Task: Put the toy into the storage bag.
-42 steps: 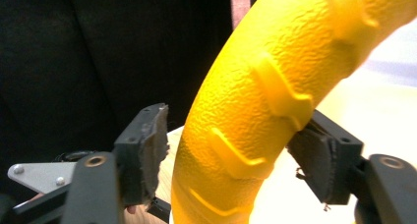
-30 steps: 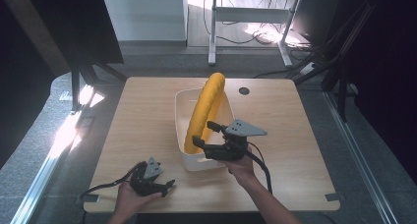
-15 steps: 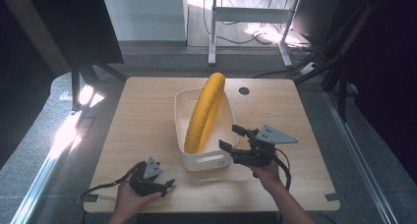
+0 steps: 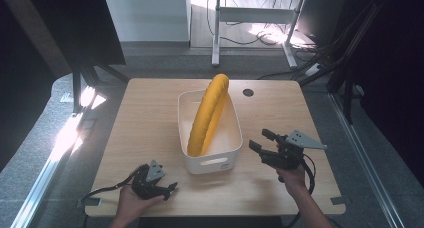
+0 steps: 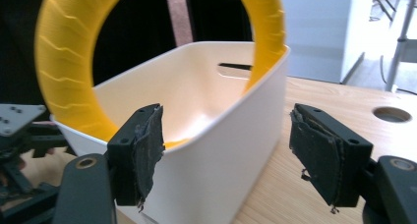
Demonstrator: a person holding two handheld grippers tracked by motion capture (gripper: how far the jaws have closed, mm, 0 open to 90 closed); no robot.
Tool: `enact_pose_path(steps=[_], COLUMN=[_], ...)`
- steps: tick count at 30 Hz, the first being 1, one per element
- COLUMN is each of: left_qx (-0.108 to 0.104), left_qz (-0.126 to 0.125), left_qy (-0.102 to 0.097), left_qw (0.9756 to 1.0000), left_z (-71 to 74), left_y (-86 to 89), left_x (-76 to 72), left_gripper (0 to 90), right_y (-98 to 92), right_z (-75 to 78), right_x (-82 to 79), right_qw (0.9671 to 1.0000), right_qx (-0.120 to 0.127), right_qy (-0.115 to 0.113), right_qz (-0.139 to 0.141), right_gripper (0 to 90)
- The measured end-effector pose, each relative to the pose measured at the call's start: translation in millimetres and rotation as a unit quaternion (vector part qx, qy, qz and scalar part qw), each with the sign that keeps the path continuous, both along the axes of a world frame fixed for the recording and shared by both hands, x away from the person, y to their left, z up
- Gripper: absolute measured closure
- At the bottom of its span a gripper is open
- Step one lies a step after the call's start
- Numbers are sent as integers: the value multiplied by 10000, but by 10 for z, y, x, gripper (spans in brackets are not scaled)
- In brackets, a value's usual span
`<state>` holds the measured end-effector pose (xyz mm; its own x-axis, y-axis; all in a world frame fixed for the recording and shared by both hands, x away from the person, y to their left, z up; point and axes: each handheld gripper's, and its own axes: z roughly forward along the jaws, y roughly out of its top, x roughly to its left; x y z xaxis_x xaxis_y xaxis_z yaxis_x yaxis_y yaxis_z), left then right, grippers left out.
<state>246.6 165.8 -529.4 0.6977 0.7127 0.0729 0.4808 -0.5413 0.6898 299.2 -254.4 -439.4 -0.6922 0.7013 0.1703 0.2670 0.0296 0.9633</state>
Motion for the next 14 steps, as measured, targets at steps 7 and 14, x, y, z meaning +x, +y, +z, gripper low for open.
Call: enact_pose_path(steps=[7, 14], left_qx=[-136, -158], left_qz=[112, 113], left_qy=[69, 66], left_qw=[9998, 9998], left_z=[-16, -9], left_y=[54, 68], left_x=[20, 22], left_gripper=[200, 201], right_y=[-77, -65], right_z=[-20, -45], right_x=[20, 24], right_qw=[9999, 9999], right_qx=[85, 50], right_qy=[37, 44], right_qz=[-104, -99], right_gripper=[292, 292])
